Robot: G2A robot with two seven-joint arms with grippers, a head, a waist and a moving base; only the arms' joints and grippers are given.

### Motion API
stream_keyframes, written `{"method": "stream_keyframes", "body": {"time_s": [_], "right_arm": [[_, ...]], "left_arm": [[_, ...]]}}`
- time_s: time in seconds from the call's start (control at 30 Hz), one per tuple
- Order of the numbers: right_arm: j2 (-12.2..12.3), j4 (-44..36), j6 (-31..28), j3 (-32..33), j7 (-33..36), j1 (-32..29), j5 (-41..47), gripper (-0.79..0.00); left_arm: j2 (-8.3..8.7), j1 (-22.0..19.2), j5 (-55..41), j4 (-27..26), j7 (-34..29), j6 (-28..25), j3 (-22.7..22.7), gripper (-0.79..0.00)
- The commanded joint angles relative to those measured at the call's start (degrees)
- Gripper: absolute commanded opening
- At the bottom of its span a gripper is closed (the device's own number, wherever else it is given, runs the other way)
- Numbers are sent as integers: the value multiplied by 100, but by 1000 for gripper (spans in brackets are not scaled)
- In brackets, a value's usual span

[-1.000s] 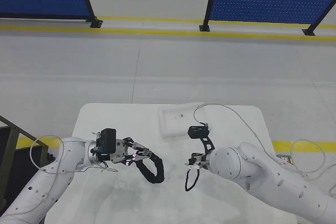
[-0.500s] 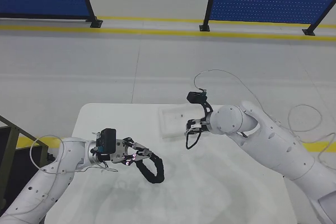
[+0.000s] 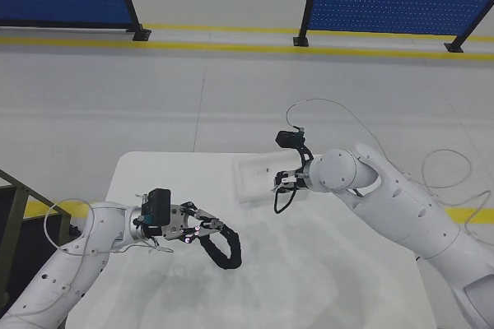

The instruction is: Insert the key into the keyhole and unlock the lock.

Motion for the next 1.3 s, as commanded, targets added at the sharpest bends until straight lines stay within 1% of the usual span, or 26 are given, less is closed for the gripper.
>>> {"method": "stream_keyframes", "body": {"time_s": [0.0,0.17,0.27,0.33,0.43,0.53,0.63,0.77,1.0,1.27], "right_arm": [[0,0,0,0,0,0,0,-785],[0,0,0,0,0,0,0,-785],[2,121,97,-11,-180,-96,-150,-785],[-29,181,316,-114,-233,-60,-509,-785],[-180,282,433,-333,-235,145,-847,-785],[-409,614,336,-561,-319,406,-1000,-785],[-722,1185,-23,-777,-522,692,-978,-785],[-1060,1928,-330,-970,-708,940,-921,-785],[-1693,3251,-1114,-1265,-965,1267,-783,-785],[-2370,4675,-1663,-1449,-1134,1492,-660,-785]], "left_arm": [[0,0,0,0,0,0,0,-785],[0,0,0,0,0,0,0,-785],[-1,86,-44,-84,-323,129,-24,-785],[26,103,-31,-124,-468,146,-127,-785],[115,211,-40,-129,-406,133,-417,-785],[239,394,-38,-204,-279,17,-791,-785],[401,652,59,-342,-210,0,-1151,-785],[544,905,21,-439,-114,35,-1591,-785],[553,935,3,-444,-94,48,-1628,-785],[553,935,3,-444,-94,48,-1628,-785]]}}
